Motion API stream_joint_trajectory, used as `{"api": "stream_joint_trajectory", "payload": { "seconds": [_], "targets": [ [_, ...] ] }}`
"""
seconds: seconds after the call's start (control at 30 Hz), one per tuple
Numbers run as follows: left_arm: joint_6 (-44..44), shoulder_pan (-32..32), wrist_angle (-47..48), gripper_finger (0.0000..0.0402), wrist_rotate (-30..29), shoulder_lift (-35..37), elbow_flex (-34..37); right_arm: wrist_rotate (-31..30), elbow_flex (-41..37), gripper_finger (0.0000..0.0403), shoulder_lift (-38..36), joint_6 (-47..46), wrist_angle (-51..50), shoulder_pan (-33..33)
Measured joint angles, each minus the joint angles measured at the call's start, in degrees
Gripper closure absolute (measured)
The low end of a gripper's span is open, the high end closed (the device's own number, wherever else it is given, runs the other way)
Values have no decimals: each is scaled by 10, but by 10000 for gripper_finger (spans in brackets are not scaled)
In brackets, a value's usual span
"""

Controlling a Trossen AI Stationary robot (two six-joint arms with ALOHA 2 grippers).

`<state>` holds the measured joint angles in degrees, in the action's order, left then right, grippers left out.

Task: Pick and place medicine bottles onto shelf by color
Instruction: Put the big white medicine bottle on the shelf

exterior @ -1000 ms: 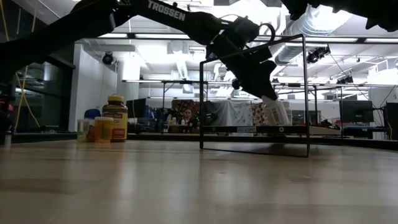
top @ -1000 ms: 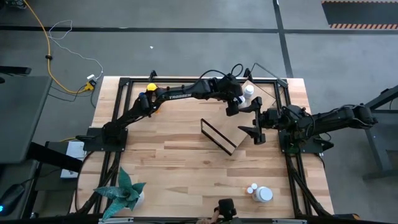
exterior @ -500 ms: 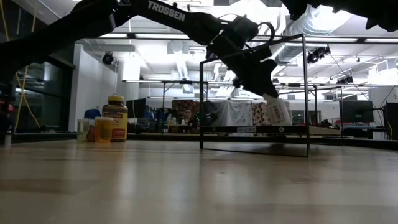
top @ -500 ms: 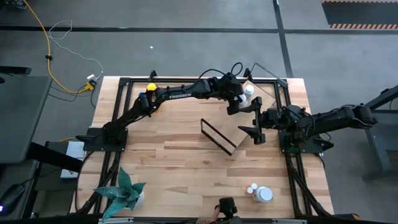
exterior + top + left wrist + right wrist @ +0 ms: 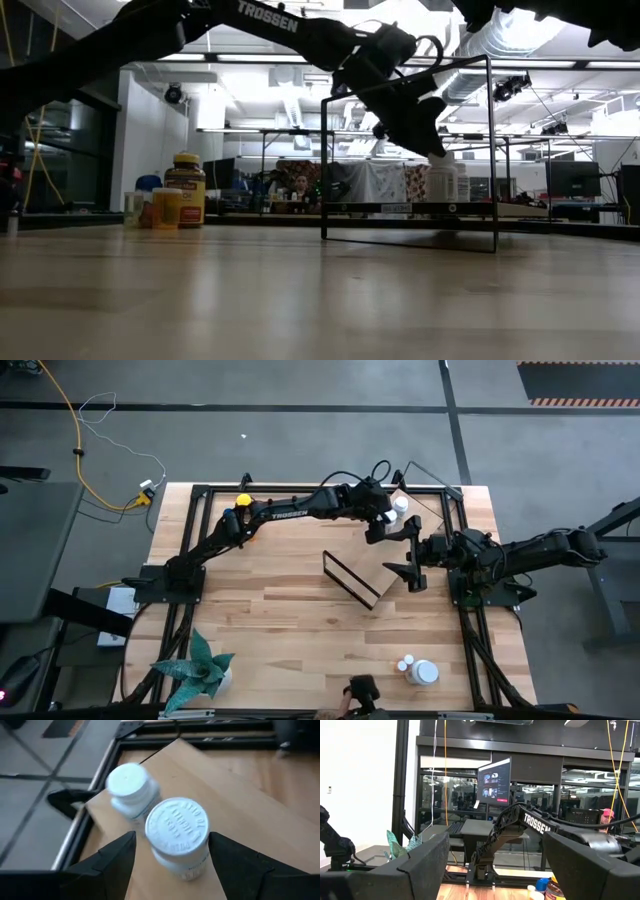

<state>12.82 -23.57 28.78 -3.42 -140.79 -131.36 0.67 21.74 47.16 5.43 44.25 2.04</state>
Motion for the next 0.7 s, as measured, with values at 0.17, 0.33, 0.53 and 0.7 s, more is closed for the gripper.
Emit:
{"api": "stream_joint_trajectory", "payload": {
  "seconds": [0.17,0.33,0.53,0.7],
  "targets": [
    [-4,-9,58,161,-21,18,-33,0,0,91,0,5,-2,0],
    [-36,-24,112,161,-27,65,-27,0,0,91,0,10,-6,0],
    [-83,-39,157,161,1,115,-26,0,0,91,0,10,-7,0],
    [-86,-24,161,161,45,135,-25,0,0,91,0,10,-16,0]
  ]
}}
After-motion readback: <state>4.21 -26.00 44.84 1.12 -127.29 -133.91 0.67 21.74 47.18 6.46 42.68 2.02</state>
